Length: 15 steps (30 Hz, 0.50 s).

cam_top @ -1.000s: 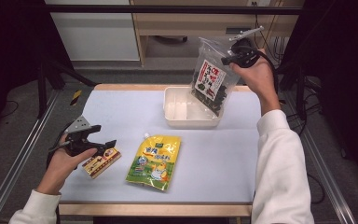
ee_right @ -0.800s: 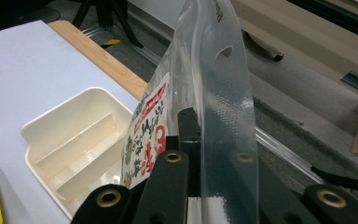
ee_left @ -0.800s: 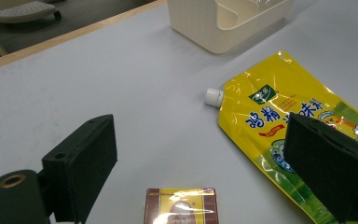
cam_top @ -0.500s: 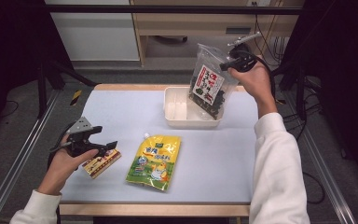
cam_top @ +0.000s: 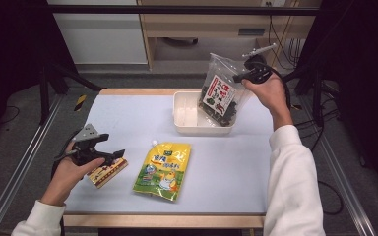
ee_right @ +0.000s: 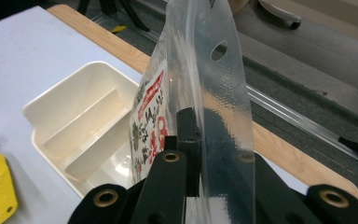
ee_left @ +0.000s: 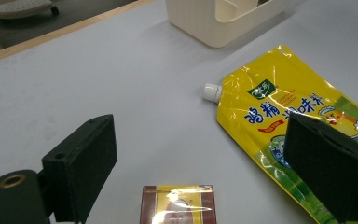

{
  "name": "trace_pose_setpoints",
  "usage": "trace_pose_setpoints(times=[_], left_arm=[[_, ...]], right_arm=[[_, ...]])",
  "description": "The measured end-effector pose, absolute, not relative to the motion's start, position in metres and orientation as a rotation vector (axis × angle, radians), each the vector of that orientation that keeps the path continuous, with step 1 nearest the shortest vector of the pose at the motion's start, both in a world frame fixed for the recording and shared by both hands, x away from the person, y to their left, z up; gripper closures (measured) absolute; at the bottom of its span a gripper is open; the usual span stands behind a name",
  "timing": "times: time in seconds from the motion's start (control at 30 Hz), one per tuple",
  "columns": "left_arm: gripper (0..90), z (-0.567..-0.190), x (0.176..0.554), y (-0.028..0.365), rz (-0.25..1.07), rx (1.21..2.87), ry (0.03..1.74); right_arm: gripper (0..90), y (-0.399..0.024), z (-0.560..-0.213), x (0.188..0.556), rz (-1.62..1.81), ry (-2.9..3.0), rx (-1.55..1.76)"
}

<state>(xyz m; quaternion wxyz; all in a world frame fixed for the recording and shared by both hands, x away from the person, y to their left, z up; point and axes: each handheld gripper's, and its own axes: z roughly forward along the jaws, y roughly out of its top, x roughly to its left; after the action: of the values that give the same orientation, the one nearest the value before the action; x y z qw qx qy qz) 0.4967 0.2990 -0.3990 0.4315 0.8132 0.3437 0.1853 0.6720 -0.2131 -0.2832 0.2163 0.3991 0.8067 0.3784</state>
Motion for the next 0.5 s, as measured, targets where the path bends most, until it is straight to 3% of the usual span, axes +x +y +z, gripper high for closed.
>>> trace_pose_setpoints(times=[0.5], left_arm=[[9.3, -0.3991, 0.4964, 0.2987, 0.461, 2.029, 0.855]], right_arm=[[84.5, -0.2117, -0.2836, 0.6652, 1.088, 2.236, 1.086]])
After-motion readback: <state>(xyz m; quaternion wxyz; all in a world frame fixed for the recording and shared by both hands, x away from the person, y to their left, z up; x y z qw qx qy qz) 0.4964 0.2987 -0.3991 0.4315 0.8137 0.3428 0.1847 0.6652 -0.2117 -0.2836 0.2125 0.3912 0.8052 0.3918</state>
